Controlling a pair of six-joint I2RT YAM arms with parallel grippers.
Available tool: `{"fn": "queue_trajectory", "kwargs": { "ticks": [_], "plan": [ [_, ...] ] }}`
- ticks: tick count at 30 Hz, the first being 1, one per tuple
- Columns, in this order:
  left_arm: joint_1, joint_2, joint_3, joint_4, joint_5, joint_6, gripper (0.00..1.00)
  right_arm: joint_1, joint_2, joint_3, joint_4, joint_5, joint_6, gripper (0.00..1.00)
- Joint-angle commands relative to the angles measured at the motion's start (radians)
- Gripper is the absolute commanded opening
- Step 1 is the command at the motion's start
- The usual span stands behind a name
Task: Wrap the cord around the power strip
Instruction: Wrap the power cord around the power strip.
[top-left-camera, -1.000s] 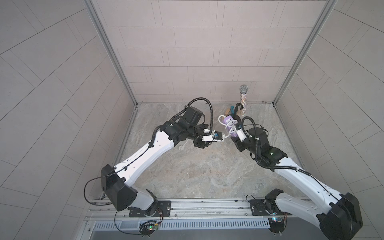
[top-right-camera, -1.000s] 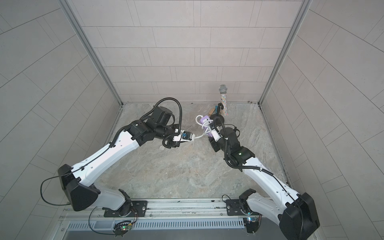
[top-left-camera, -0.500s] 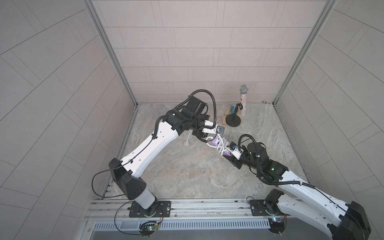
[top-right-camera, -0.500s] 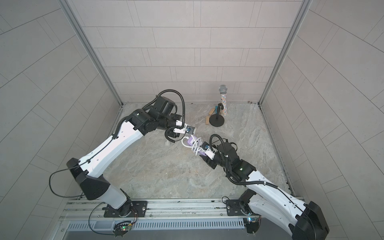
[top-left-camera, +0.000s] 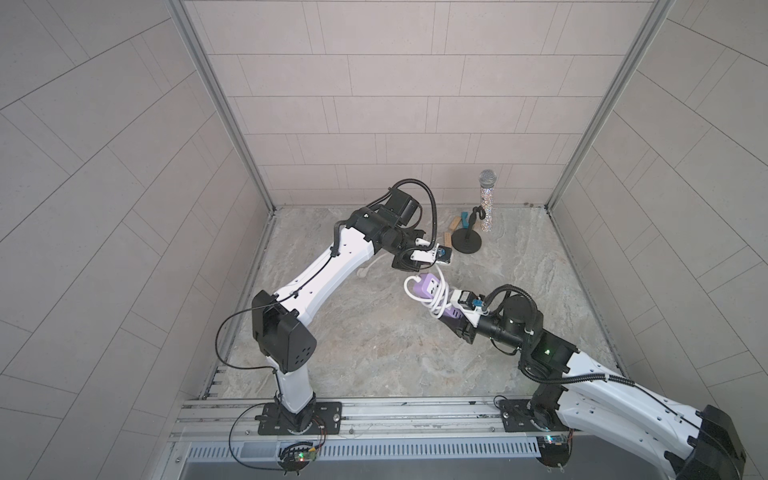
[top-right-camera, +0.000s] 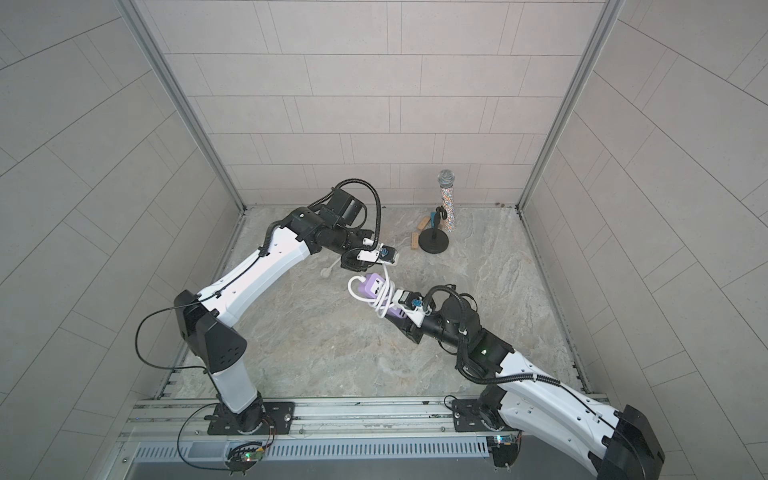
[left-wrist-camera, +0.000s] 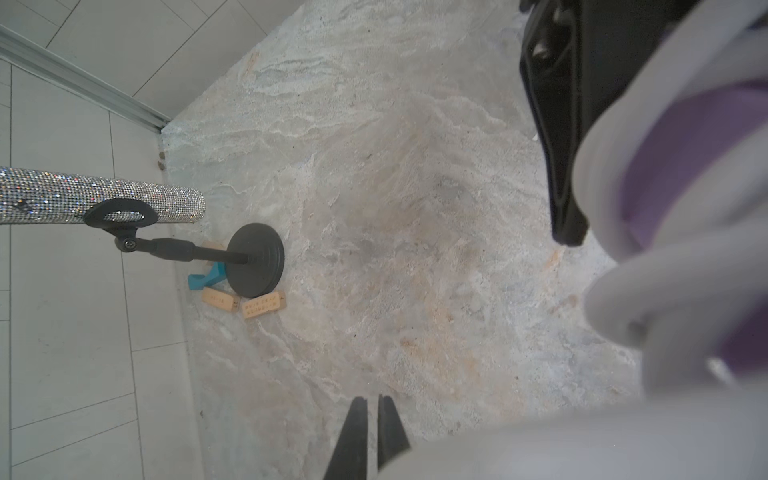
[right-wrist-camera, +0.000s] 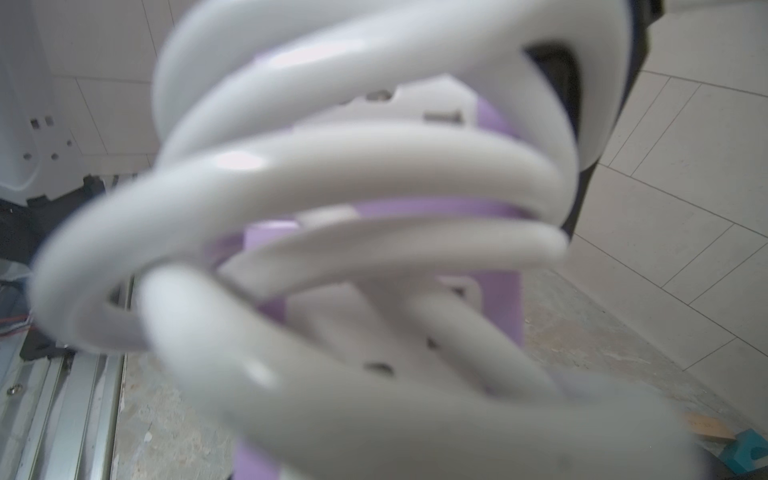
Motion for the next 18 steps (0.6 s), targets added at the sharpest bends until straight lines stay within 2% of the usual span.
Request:
{"fn": "queue_trajectory", "kwargs": {
  "ticks": [1, 7, 13, 18],
  "plan": [
    [0.024, 0.026, -0.015, -0.011, 0.120, -0.040, 0.00, 0.012, -0.043, -0.001, 0.360, 0.060, 0.085, 0.00],
    [0.053, 0.034, -0.104, 0.072, 0.319, -0.122, 0.04, 0.011, -0.044, 0.010, 0.474, 0.147, 0.082, 0.00],
    [0.063, 0.036, -0.190, 0.166, 0.435, -0.218, 0.11, 0.011, -0.001, 0.032, 0.531, 0.162, 0.074, 0.00],
    [0.079, 0.004, -0.332, 0.379, 0.526, -0.368, 0.17, 0.011, 0.006, 0.068, 0.483, 0.153, 0.049, 0.00]
  ]
}}
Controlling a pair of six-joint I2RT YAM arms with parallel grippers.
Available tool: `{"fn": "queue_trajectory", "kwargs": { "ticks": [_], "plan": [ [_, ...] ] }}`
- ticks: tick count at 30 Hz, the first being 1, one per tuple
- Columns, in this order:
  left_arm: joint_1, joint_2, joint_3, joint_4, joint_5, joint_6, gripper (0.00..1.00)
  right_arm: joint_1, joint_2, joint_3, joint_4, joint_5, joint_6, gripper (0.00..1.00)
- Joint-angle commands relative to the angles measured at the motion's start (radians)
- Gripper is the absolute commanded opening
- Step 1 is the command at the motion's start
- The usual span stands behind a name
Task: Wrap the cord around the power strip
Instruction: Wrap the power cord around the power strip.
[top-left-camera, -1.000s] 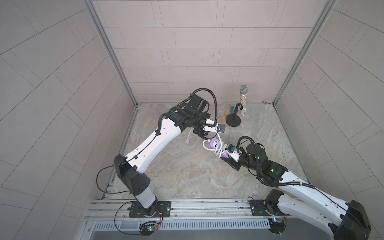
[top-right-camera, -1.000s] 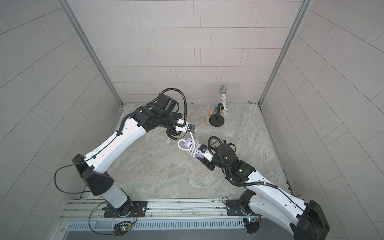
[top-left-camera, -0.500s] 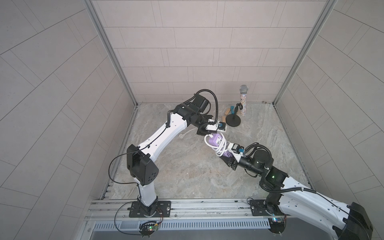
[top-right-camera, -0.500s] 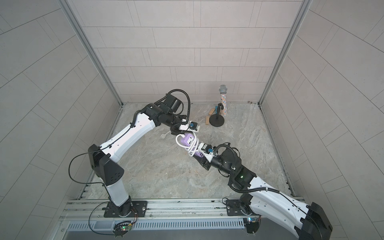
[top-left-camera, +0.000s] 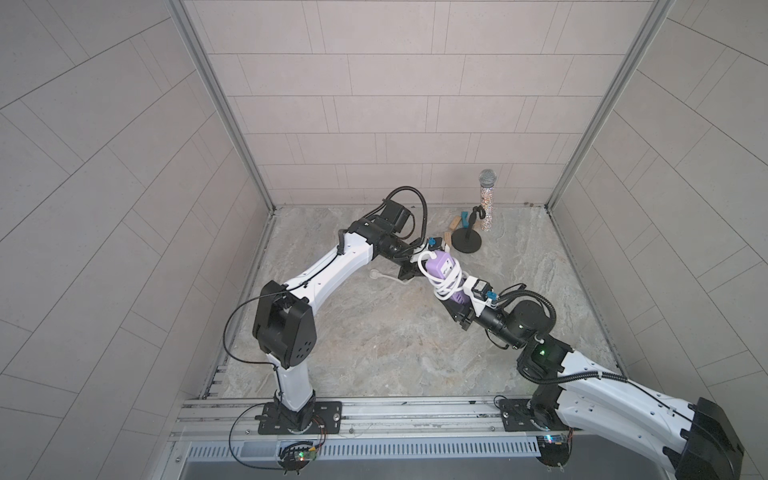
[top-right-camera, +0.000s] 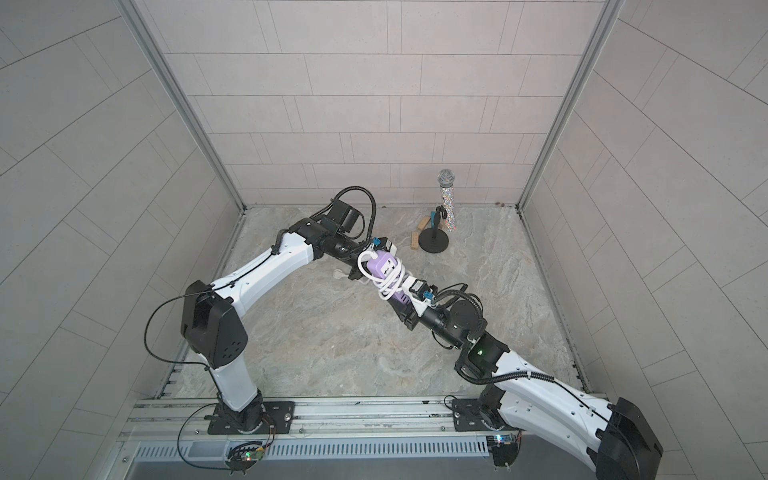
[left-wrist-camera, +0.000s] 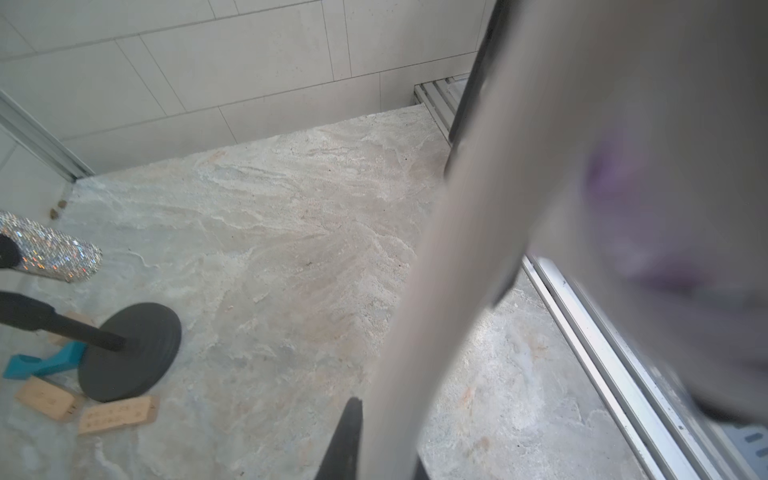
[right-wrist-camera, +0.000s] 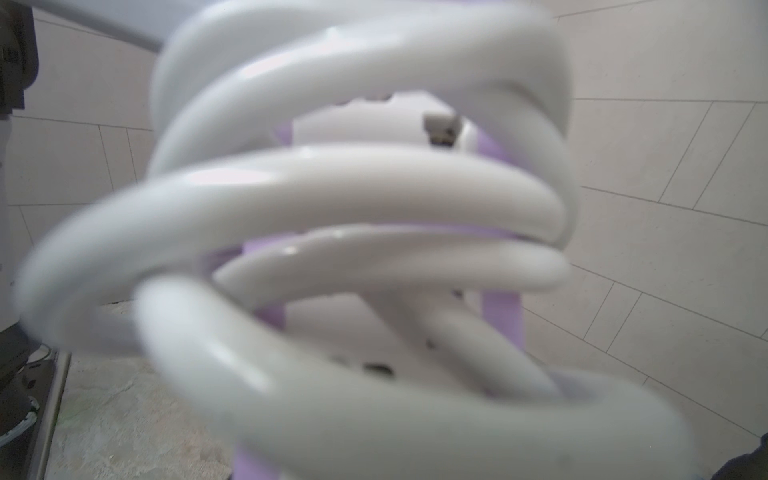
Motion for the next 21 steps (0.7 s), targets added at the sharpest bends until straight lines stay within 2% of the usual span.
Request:
{"fn": "queue_trajectory", "kwargs": {
  "ticks": [1, 6, 10, 13, 16, 19, 21],
  "plan": [
    [0.013, -0.014, -0.088, 0.164, 0.069, -0.123, 0.18, -0.001, -0.027, 0.076, 0.176, 0.013, -0.019, 0.00],
    [0.016, -0.052, -0.240, 0.446, 0.073, -0.293, 0.20, -0.006, -0.023, 0.095, 0.136, 0.030, -0.036, 0.00],
    [0.017, -0.058, -0.312, 0.580, 0.073, -0.385, 0.20, -0.023, -0.026, 0.103, 0.123, 0.033, -0.025, 0.00],
    [0.017, -0.050, -0.366, 0.741, 0.097, -0.507, 0.25, -0.031, -0.023, 0.115, 0.108, 0.022, -0.024, 0.00],
    [0.017, -0.049, -0.461, 1.044, 0.112, -0.725, 0.29, -0.036, -0.017, 0.122, 0.098, 0.018, -0.022, 0.00],
    [0.016, -0.038, -0.594, 1.446, 0.089, -0.975, 0.43, -0.041, -0.016, 0.128, 0.084, 0.019, -0.022, 0.00],
    [0.010, 0.006, -0.643, 1.693, 0.082, -1.135, 0.47, -0.044, -0.016, 0.133, 0.073, 0.015, -0.025, 0.00]
  ]
}}
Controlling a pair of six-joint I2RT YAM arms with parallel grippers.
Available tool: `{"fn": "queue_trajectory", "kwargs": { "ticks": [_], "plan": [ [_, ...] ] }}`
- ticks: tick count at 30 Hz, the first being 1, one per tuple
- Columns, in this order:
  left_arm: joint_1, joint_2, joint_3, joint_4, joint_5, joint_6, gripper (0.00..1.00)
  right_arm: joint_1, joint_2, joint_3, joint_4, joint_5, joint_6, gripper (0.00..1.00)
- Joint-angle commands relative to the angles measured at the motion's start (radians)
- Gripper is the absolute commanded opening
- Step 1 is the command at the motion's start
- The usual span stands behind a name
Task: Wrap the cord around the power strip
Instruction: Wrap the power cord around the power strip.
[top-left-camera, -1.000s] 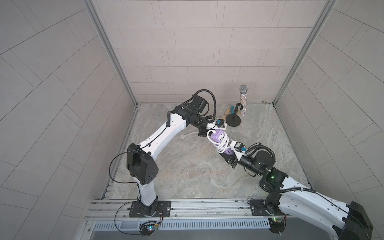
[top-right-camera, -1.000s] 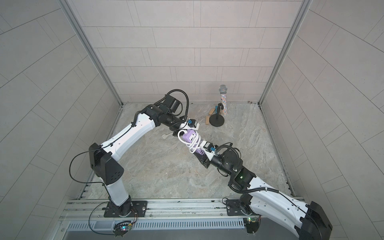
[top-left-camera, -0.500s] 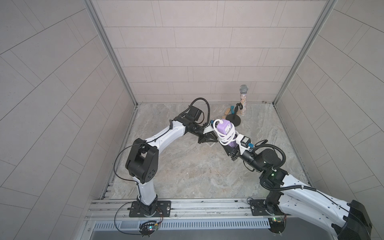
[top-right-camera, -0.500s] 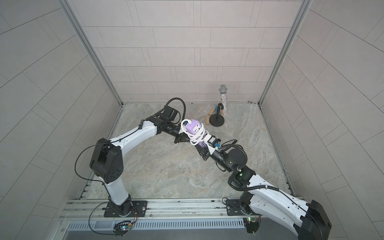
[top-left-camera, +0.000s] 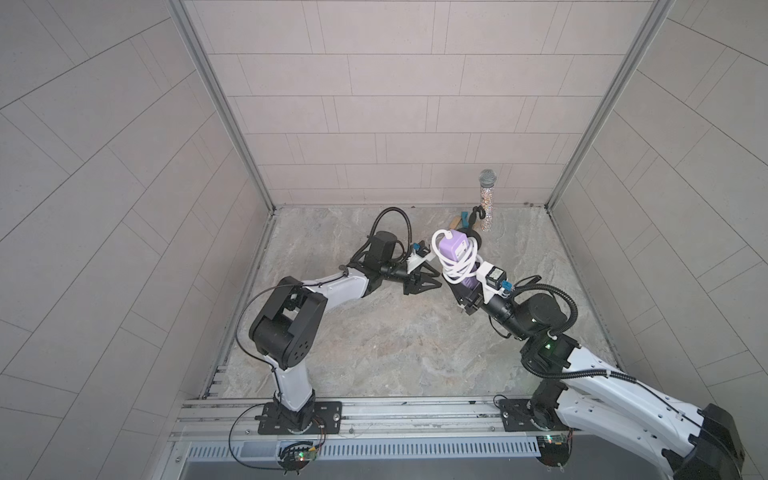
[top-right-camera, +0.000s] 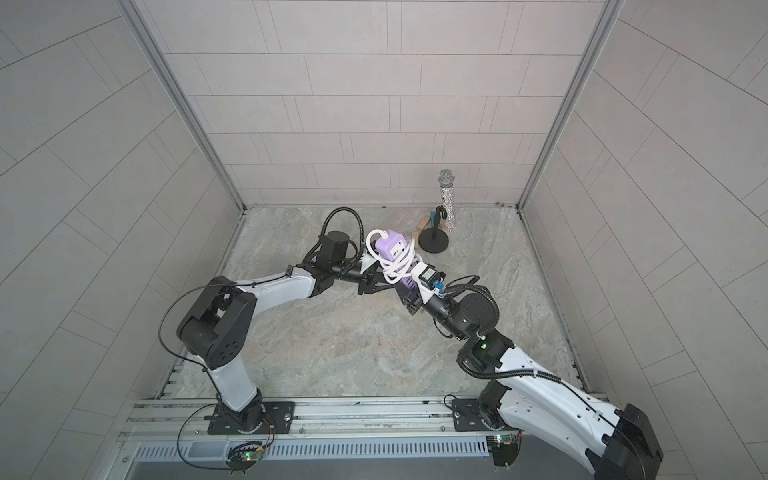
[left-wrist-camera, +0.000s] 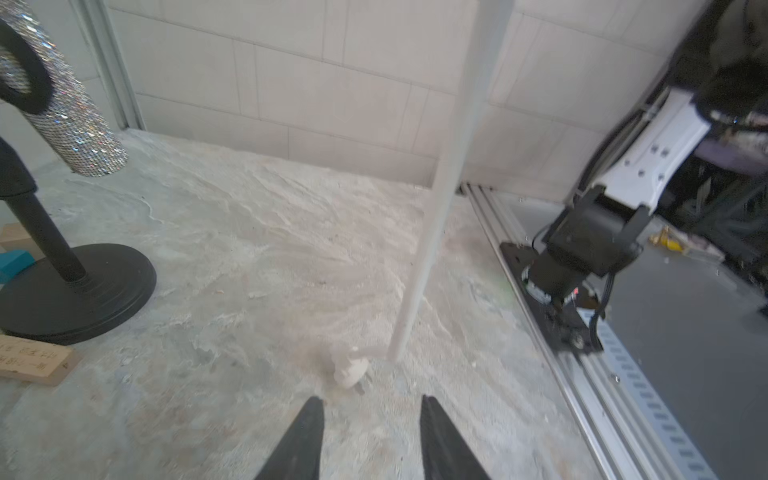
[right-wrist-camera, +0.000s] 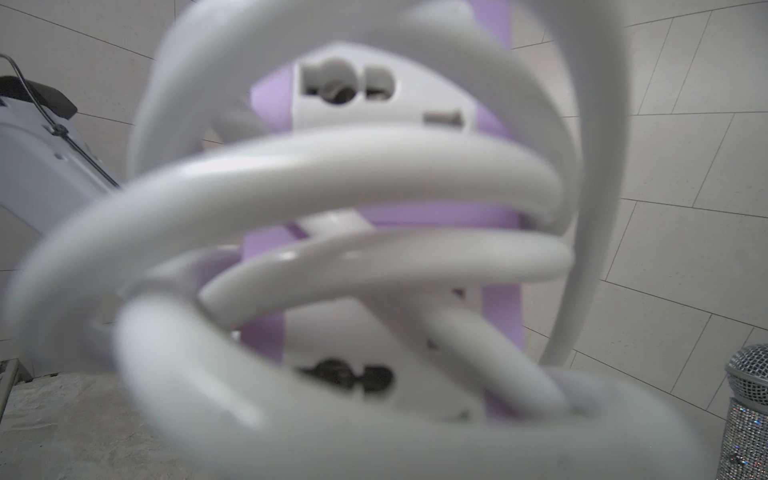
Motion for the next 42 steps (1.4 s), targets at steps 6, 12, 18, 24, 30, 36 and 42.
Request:
{"fn": "queue_trajectory", "kwargs": {
  "ticks": [6, 12, 18, 24, 30, 36, 42],
  "plan": [
    [-0.049, 0.163, -0.053, 0.862, -0.032, -0.571, 0.67, -0.015, -0.006, 0.069, 0.015, -0.024, -0.006, 0.00],
    [-0.073, 0.183, -0.070, 0.861, -0.046, -0.549, 0.68, -0.019, -0.002, 0.084, -0.005, -0.027, -0.011, 0.00],
    [-0.076, 0.199, -0.079, 0.800, -0.054, -0.514, 0.59, -0.030, 0.007, 0.093, -0.013, -0.027, -0.013, 0.00],
    [-0.079, 0.214, -0.092, 0.701, -0.067, -0.438, 0.15, -0.053, 0.001, 0.097, -0.005, 0.015, 0.013, 0.00],
    [-0.078, 0.113, -0.147, 0.530, -0.164, -0.274, 0.00, -0.163, -0.043, 0.093, -0.057, 0.109, 0.070, 0.00],
    [-0.079, -0.098, -0.137, -0.020, -0.366, 0.122, 0.00, -0.340, -0.093, 0.103, -0.222, 0.106, 0.138, 0.00],
    [-0.074, -0.248, -0.121, -0.325, -0.574, 0.358, 0.00, -0.482, -0.121, 0.104, -0.359, 0.124, 0.175, 0.00]
  ]
}}
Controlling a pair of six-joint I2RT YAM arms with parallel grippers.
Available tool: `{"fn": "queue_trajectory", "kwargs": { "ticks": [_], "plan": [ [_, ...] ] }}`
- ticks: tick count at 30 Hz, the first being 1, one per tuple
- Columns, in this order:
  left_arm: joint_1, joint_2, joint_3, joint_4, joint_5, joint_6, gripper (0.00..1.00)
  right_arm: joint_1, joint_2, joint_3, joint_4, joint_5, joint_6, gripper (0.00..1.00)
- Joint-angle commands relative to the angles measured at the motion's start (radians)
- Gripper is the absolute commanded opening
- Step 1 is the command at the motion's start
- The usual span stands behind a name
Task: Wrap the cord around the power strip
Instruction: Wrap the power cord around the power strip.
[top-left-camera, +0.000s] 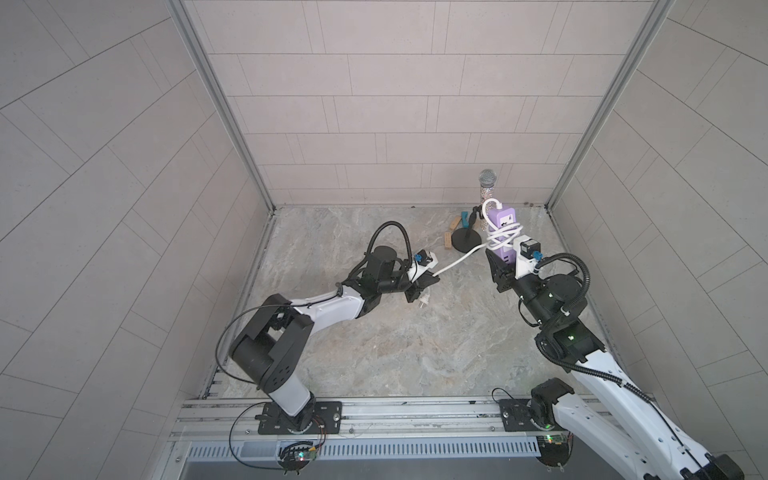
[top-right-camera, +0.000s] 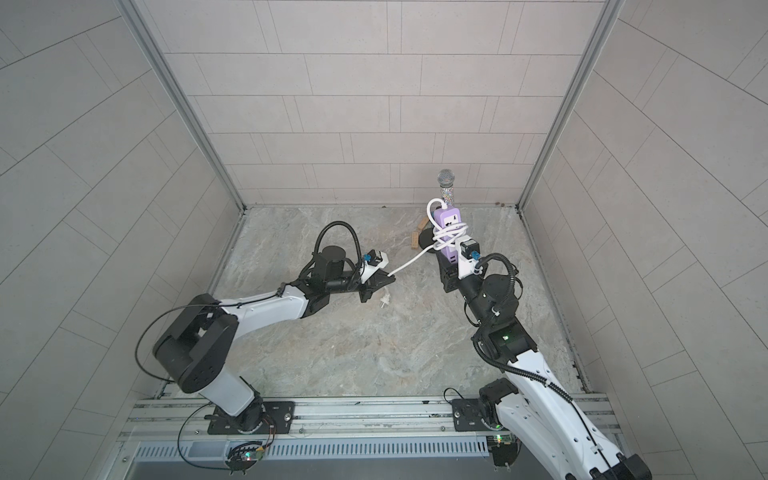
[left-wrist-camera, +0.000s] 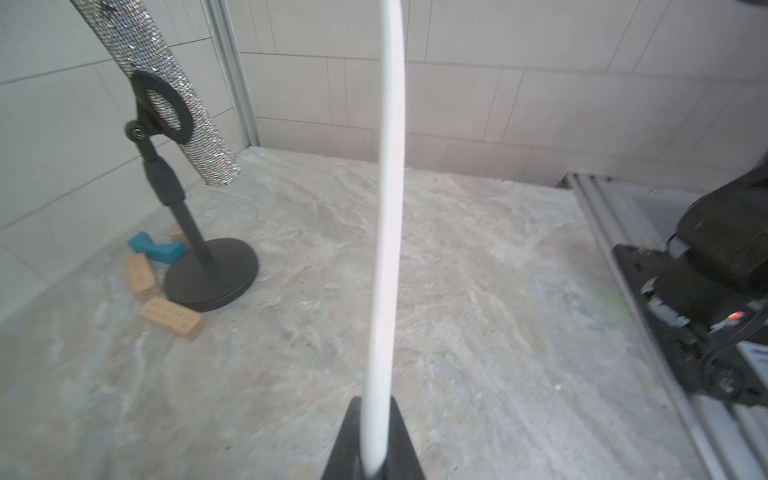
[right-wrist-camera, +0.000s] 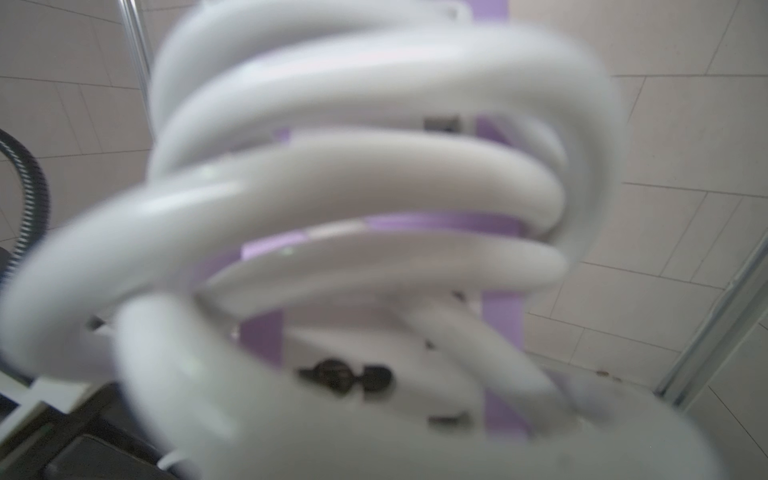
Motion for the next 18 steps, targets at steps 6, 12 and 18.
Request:
{"fn": "queue_trajectory", "kwargs": {
  "ticks": [6, 12, 18],
  "plan": [
    [0.010, -0.148, 0.022, -0.435, -0.111, 0.334, 0.00, -0.157, -0.015, 0.083, -0.075, 0.109, 0.051, 0.00],
    [-0.003, -0.267, 0.047, -0.553, -0.028, 0.439, 0.00, -0.186, 0.054, 0.116, -0.172, 0.070, 0.015, 0.00],
    [-0.058, -0.324, 0.224, -0.782, -0.008, 0.607, 0.00, -0.070, 0.141, 0.142, -0.285, 0.113, -0.040, 0.00]
  ]
}}
